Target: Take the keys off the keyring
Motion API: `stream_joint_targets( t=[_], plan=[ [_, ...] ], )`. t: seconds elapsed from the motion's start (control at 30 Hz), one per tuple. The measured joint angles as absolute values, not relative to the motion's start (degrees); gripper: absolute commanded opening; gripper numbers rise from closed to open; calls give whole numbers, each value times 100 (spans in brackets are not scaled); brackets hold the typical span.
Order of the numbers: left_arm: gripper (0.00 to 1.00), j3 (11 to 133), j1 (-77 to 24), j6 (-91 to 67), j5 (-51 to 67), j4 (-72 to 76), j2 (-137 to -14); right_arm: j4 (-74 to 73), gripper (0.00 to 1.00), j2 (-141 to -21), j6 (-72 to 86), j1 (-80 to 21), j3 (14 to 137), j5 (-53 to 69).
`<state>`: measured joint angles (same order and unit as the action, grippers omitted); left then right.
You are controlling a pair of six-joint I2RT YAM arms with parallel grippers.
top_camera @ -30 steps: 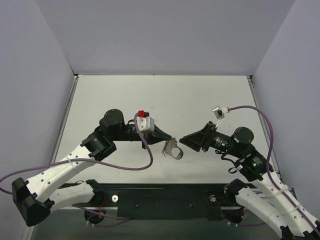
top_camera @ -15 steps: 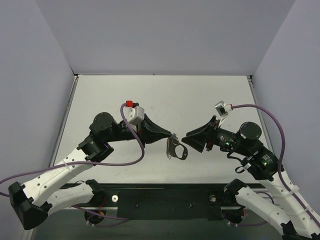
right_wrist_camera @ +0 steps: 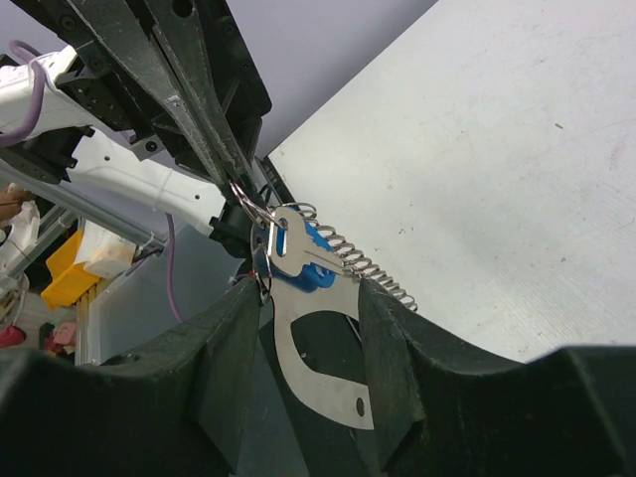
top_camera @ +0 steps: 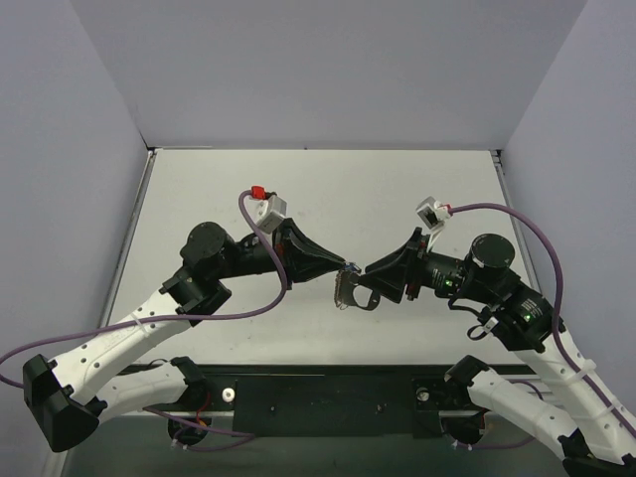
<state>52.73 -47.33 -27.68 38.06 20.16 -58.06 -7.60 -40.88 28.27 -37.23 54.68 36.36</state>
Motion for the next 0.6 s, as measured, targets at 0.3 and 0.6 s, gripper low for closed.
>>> stream_joint_targets(
  t=[0.3,0.6],
  plan=[
    [0,5273,-4733,-3284,3979,2305,-5872,-864,40,-4130,2694,-3723,5802,3743],
    [0,5273,-4735,-3616,4104,2397,-5907,-1004,40,-4145,2598,-3723,6239,3876]
  ],
)
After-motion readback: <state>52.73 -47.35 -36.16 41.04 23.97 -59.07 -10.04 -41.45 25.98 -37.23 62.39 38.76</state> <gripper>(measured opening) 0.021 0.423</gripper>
